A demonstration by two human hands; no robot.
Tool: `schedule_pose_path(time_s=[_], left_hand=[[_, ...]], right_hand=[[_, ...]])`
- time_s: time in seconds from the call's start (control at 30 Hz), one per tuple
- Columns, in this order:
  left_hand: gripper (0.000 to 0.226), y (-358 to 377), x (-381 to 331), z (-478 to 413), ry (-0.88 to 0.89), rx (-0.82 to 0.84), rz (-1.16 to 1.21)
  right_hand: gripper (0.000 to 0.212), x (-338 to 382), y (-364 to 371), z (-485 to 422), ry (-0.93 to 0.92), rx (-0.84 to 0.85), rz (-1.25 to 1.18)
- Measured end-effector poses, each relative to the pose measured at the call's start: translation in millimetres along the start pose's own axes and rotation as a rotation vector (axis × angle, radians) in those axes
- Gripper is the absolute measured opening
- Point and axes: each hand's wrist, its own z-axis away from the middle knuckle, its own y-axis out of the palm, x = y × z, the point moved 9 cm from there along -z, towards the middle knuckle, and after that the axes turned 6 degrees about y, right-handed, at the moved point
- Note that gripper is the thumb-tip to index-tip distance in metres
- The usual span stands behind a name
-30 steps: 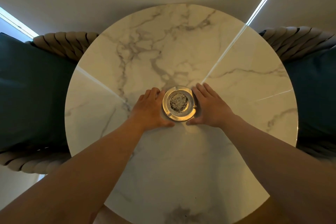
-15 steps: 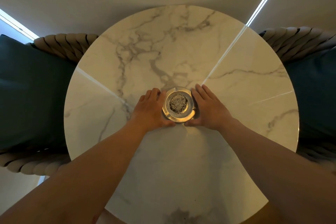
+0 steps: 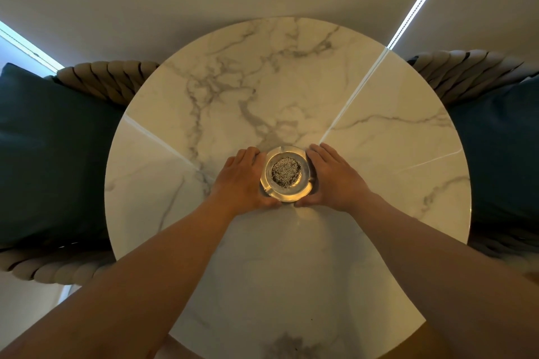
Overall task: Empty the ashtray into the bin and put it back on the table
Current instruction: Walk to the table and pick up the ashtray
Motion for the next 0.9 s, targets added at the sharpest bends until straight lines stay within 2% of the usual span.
schedule_pose_path(time_s=[0.13,0.57,0.77,0.9], left_hand=[[0.099,-10.7,-3.5,9.2,0.022,-0.012,0.002],[0.105,-37.0,-15.6,82.5,0.031,0.037,0.024],[0.104,-47.7,-14.7,114.6,0.046,0.032,0.048],[0.101,-49.2,-14.6,134.8,0.060,0.048,0.041]], right_hand=[[0.113,6.9,-8.1,10.9,0.024,-0.044,-0.067],[0.107,57.9,-7.8,71.8,0.045,-0.033,-0.084],[0.096,82.6,-5.3,100.4,0.065,-0.054,-0.111],[0.099,97.9,-0.2,116.3,0.058,-0.054,-0.127]])
